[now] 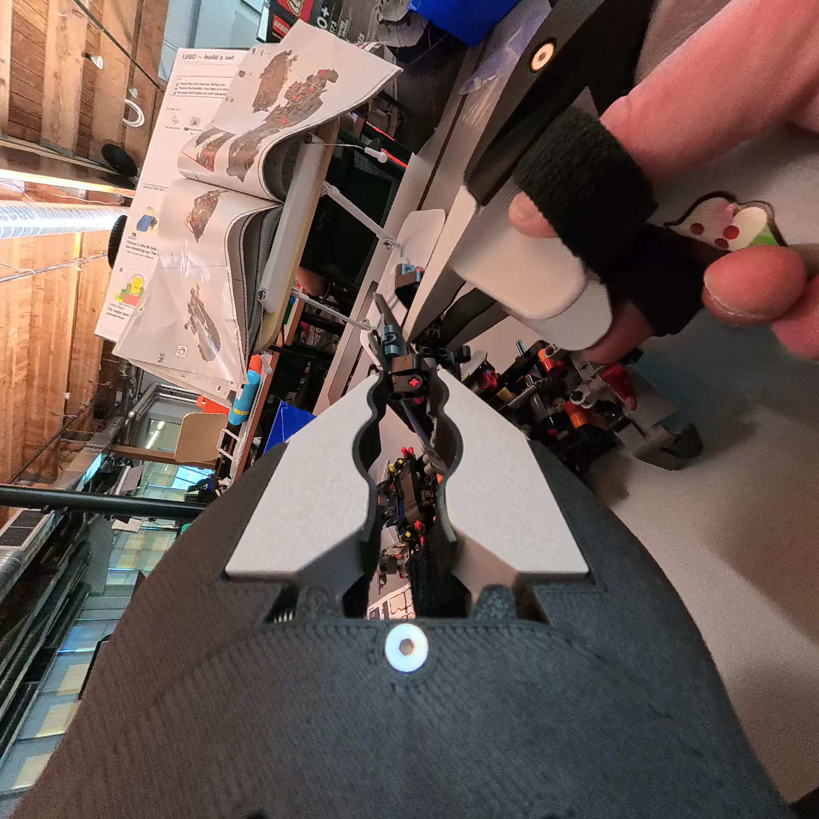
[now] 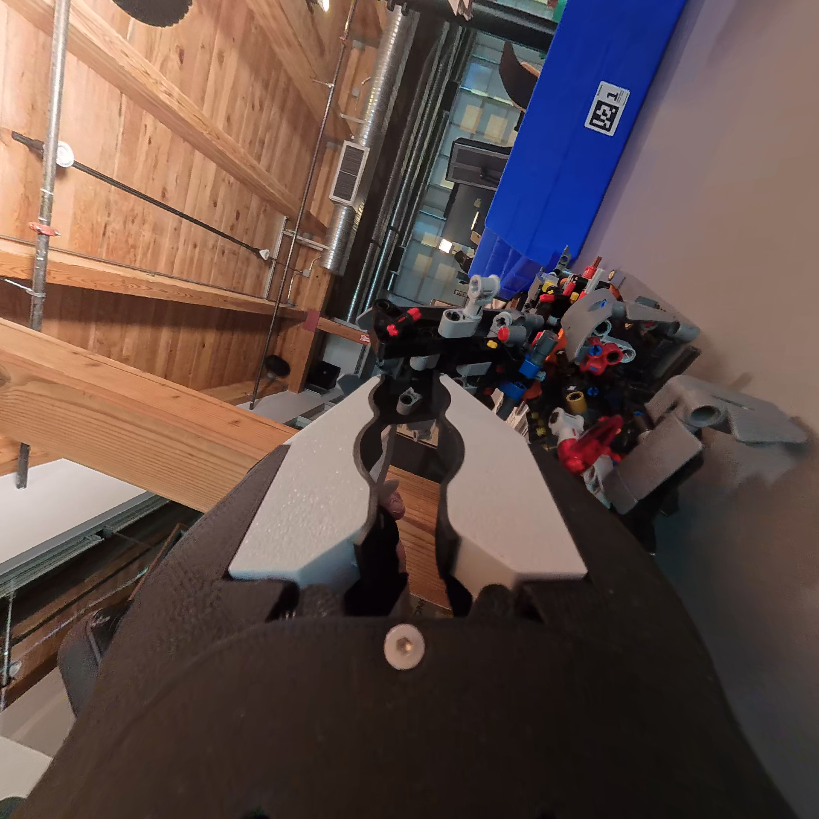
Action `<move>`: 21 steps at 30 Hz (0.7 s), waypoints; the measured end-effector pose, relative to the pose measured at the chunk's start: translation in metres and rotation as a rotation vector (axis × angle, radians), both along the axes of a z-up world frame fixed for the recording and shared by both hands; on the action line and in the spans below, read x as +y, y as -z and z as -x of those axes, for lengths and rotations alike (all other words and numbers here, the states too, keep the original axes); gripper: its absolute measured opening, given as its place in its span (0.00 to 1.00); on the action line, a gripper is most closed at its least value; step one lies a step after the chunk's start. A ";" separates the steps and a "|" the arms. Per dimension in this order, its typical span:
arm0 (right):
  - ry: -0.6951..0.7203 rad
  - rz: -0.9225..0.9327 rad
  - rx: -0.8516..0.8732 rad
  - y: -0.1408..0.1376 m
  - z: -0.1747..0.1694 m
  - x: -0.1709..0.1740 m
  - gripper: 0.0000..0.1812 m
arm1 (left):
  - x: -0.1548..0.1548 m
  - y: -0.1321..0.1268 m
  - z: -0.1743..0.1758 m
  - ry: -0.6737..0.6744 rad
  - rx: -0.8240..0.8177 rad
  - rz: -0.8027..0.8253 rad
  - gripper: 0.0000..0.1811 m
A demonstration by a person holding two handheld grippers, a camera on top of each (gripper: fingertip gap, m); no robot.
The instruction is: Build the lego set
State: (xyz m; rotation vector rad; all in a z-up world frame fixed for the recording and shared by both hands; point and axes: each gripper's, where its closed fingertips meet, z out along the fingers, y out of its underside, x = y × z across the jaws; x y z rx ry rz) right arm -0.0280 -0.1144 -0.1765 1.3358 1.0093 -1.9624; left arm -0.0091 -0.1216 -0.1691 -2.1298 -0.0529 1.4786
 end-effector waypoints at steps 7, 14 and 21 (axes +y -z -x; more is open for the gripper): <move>-0.067 0.104 -0.003 -0.002 -0.005 0.004 0.12 | 0.000 0.001 -0.001 -0.011 -0.003 -0.003 0.09; -0.074 0.135 0.001 -0.003 -0.002 0.006 0.10 | -0.001 0.001 -0.001 -0.036 0.000 -0.002 0.09; -0.086 0.136 0.015 -0.002 0.000 0.005 0.09 | -0.003 0.001 -0.002 -0.064 0.008 0.014 0.09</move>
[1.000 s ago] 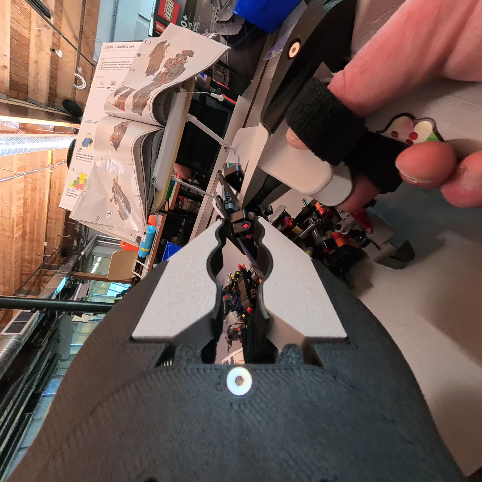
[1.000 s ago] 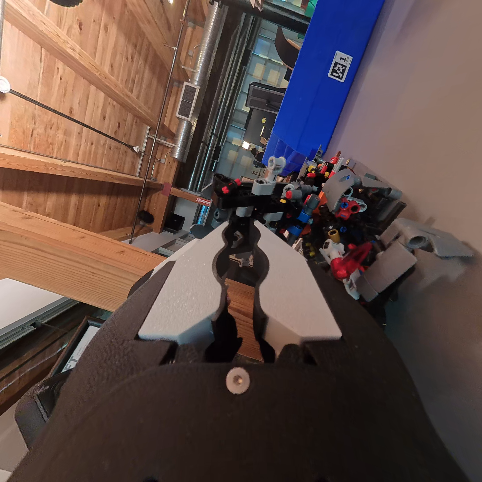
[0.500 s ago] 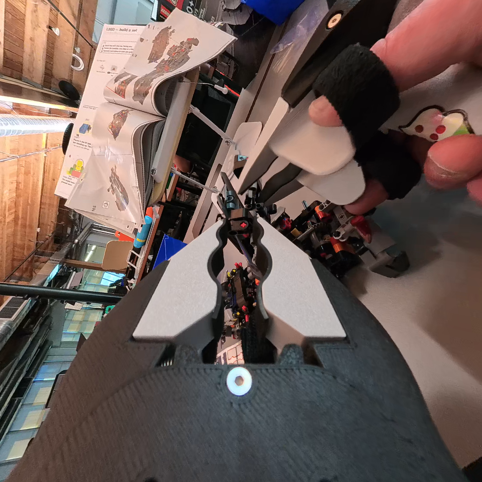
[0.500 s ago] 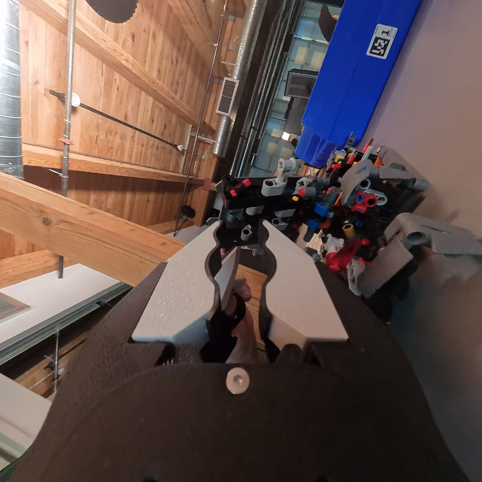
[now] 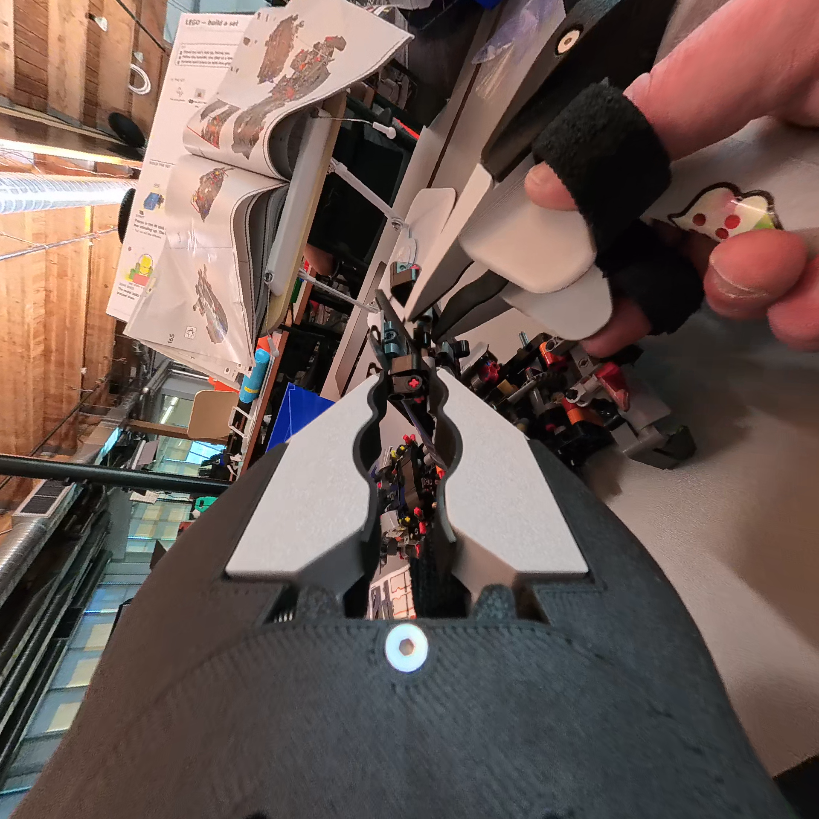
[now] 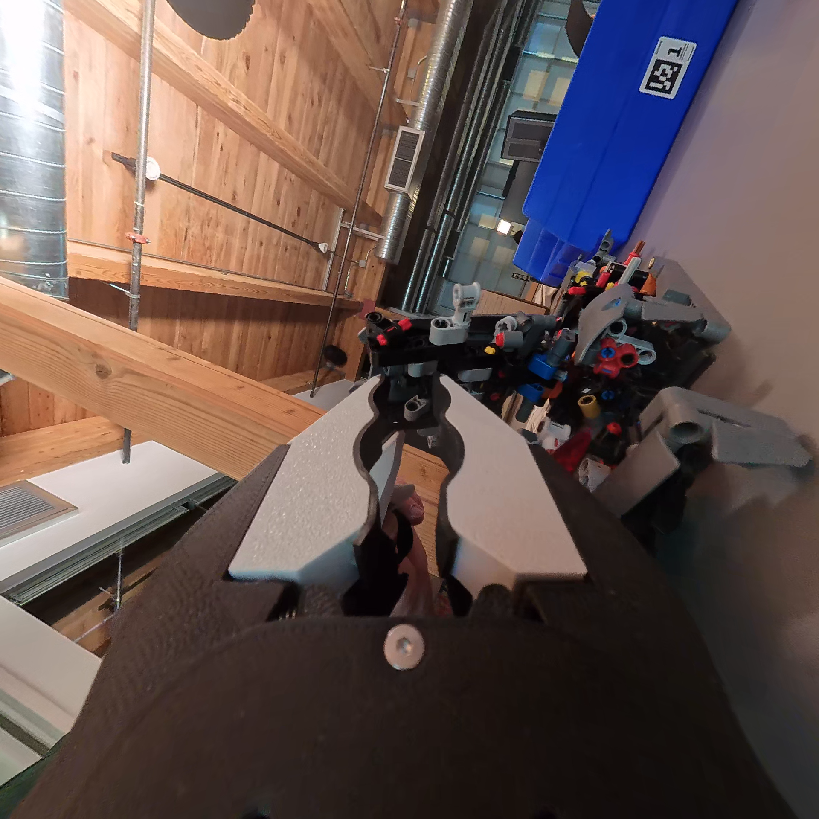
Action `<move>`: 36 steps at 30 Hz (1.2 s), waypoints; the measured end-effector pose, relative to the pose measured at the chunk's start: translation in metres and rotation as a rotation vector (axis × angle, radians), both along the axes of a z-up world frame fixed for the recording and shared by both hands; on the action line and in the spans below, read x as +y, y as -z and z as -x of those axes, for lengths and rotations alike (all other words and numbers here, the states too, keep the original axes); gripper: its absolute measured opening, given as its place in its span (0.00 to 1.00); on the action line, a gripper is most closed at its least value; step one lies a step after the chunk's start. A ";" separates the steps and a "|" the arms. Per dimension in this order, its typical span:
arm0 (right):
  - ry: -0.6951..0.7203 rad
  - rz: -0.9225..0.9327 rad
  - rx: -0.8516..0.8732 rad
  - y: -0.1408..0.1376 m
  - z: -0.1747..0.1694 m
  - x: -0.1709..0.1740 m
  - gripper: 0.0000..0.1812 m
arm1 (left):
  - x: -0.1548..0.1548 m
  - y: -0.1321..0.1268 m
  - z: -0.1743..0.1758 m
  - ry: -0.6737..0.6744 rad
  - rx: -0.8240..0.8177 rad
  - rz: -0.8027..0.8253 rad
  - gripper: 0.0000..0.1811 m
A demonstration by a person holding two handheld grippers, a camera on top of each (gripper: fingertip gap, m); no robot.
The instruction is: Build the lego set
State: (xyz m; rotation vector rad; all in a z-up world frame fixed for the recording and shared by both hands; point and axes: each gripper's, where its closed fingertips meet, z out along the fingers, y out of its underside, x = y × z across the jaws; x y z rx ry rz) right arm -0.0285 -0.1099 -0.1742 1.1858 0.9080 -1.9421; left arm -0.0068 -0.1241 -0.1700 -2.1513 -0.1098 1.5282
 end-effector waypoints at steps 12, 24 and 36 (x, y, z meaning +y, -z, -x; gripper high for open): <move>-0.026 -0.029 0.022 0.004 0.003 -0.004 0.05 | -0.001 0.003 -0.001 -0.032 0.005 0.025 0.09; -0.062 -0.076 0.081 0.004 -0.002 -0.002 0.06 | 0.003 0.001 -0.002 -0.055 0.001 0.012 0.08; -0.066 -0.135 0.098 0.008 0.001 -0.001 0.08 | -0.001 0.011 0.004 -0.094 -0.016 0.016 0.08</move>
